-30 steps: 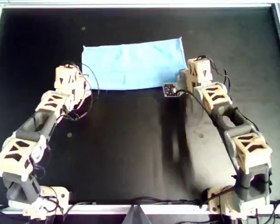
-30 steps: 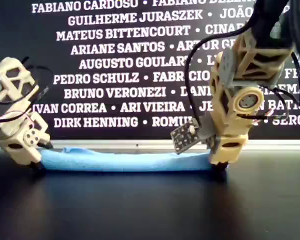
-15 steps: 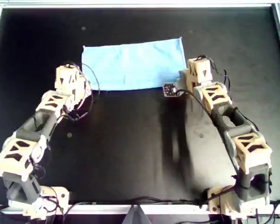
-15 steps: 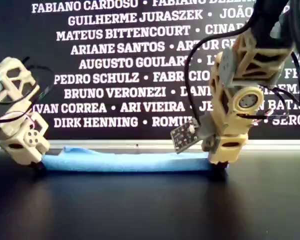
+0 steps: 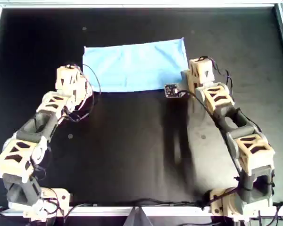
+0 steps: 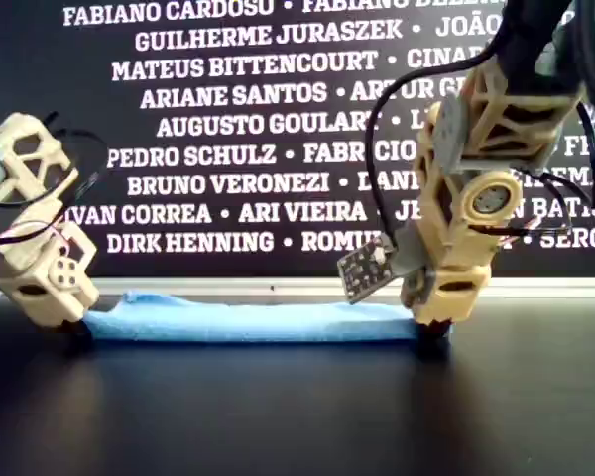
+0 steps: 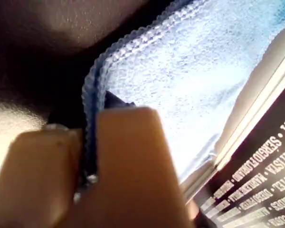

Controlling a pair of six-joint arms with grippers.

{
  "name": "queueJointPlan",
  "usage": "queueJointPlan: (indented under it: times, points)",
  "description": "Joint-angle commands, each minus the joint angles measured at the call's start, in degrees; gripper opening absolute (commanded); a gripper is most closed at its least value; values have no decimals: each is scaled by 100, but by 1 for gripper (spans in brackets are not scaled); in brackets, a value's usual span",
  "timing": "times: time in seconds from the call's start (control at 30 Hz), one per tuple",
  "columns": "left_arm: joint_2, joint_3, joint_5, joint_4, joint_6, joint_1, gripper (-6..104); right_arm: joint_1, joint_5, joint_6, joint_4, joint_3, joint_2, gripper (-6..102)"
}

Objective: Fold a cloth

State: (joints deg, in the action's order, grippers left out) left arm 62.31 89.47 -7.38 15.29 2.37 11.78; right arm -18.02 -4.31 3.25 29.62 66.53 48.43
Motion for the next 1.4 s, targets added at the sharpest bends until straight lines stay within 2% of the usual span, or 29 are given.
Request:
queueJointPlan:
  times: [0.0,0.37,0.6,0.97,1.37]
  points:
    - [123,9,0,97,26,132,-1,-18,26,18,35,26,431,-2]
    - [255,316,0,176,26,141,-2,-26,26,18,35,1292,1644,-2]
    - [1362,1477,-9,185,26,141,-2,-26,35,26,35,1767,2065,-2]
    - [2777,2830,0,185,26,650,-2,-26,35,26,35,3146,3454,-2]
    - [3472,4043,9,185,18,598,-2,-35,35,26,26,4913,4764,-2]
